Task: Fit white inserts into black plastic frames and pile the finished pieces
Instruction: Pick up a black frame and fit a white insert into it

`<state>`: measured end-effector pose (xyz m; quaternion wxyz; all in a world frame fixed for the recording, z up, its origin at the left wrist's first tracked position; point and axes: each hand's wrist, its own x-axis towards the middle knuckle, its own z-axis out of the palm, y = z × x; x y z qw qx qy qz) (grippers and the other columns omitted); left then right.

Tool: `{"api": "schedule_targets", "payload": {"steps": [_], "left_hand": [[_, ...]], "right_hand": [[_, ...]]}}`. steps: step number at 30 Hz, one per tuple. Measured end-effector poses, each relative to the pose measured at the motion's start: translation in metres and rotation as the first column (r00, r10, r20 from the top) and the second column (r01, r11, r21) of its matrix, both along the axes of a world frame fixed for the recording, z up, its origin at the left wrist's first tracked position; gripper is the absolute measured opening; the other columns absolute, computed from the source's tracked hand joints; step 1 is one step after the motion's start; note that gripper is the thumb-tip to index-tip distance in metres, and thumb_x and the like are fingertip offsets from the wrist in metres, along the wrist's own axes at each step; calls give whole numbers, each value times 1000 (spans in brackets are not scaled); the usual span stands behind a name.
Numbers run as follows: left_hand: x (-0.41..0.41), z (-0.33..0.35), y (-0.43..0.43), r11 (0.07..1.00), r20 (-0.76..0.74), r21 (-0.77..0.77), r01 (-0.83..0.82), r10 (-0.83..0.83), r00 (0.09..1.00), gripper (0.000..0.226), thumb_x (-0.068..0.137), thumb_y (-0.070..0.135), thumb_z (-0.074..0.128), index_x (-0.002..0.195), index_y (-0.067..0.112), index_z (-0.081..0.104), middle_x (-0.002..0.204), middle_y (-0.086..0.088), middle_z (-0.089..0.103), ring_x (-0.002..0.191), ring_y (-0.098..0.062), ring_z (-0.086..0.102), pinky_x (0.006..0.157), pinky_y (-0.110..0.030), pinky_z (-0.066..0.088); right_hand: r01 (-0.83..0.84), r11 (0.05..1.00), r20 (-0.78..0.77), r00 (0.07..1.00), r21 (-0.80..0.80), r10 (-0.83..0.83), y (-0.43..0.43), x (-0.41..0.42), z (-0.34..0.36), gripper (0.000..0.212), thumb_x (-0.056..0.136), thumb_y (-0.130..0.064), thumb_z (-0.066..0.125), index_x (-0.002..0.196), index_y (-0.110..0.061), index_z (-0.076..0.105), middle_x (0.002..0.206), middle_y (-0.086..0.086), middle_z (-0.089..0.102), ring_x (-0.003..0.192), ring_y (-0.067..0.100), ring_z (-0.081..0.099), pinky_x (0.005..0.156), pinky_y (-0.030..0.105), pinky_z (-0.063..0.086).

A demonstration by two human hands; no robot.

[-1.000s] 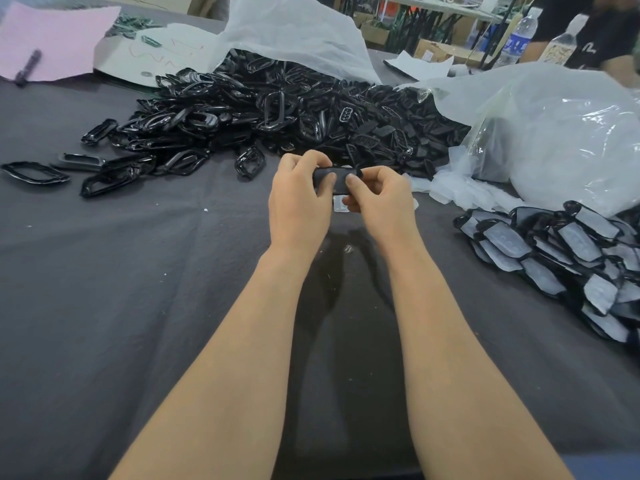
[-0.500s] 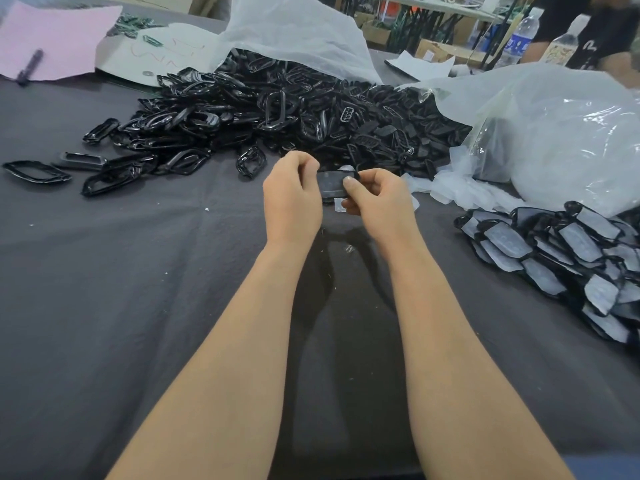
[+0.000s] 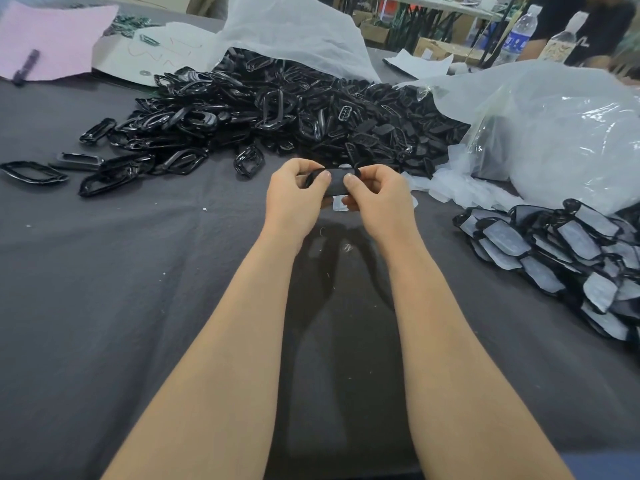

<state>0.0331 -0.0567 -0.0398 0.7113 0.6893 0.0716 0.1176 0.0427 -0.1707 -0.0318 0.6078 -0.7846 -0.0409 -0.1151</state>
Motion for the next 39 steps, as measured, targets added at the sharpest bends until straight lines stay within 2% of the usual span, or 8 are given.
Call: {"api": "schedule_targets", "payload": {"steps": [4, 10, 15, 22, 25, 30, 35, 39], "left_hand": [[1, -1, -1, 998, -12, -1, 58, -58, 998, 11, 93, 9, 60, 96, 19, 57, 93, -6, 70, 77, -14, 71, 74, -27, 59], [1, -2, -1, 995, 20, 96, 11, -13, 1000, 11, 94, 10, 58, 96, 20, 58, 99, -11, 71, 90, -25, 70, 88, -44, 56], [-1, -3, -1, 998, 32, 66, 3, -5, 999, 11, 95, 8, 56, 104, 14, 59, 99, -9, 71, 84, -18, 72, 84, -38, 59], [-4, -1, -5, 987, 49, 160, 25, -33, 998, 20, 91, 9, 63, 108, 18, 58, 99, -5, 70, 87, -18, 69, 89, -40, 55], [-3, -2, -4, 988, 60, 155, -10, 1, 998, 20, 90, 7, 62, 104, 21, 58, 92, 2, 70, 84, -11, 68, 90, -38, 55], [-2, -3, -5, 996, 42, 87, 37, -40, 998, 22, 94, 1, 54, 107, 17, 61, 91, -1, 71, 85, -16, 71, 90, -40, 56], [0, -3, -5, 997, 19, 43, 60, -61, 998, 28, 97, -2, 44, 113, 15, 60, 100, -8, 71, 87, -19, 72, 90, -38, 56], [0, -3, -7, 997, 10, 24, 67, -68, 998, 28, 98, -2, 42, 107, 19, 59, 100, -9, 71, 86, -19, 72, 87, -35, 57]], "right_hand": [[40, 999, -20, 999, 29, -39, -2, 1, -1, 19, 93, -10, 59, 78, -21, 53, 73, -1, 61, 53, -1, 62, 62, 19, 55], [22, 999, -17, 1000, 29, -22, -1, 0, -2, 21, 92, -10, 61, 82, -26, 54, 76, -3, 64, 60, 3, 66, 68, 24, 58], [18, 999, -4, 1000, -46, -18, 3, -1, -2, 26, 91, -5, 60, 83, -28, 51, 90, 6, 66, 85, 24, 67, 87, 42, 55], [62, 998, -11, 998, -7, -62, 2, -1, -4, 19, 92, -6, 59, 87, -23, 51, 88, 4, 65, 77, 17, 66, 85, 41, 56], [43, 997, 3, 999, -59, -43, 5, 0, -5, 16, 89, -10, 63, 98, -16, 52, 96, 7, 66, 89, 23, 65, 87, 40, 54], [74, 991, 40, 997, -112, -70, 3, 0, -5, 20, 87, -9, 65, 97, -19, 50, 86, -8, 60, 84, 10, 59, 77, 19, 50], [70, 995, 5, 998, -69, -70, 2, 1, -6, 15, 91, -5, 58, 100, -15, 52, 97, 5, 65, 95, 23, 65, 90, 40, 53], [82, 995, -4, 997, -62, -83, 2, 2, -6, 14, 92, -3, 55, 98, -16, 52, 98, 7, 65, 95, 25, 66, 89, 42, 54]]}}
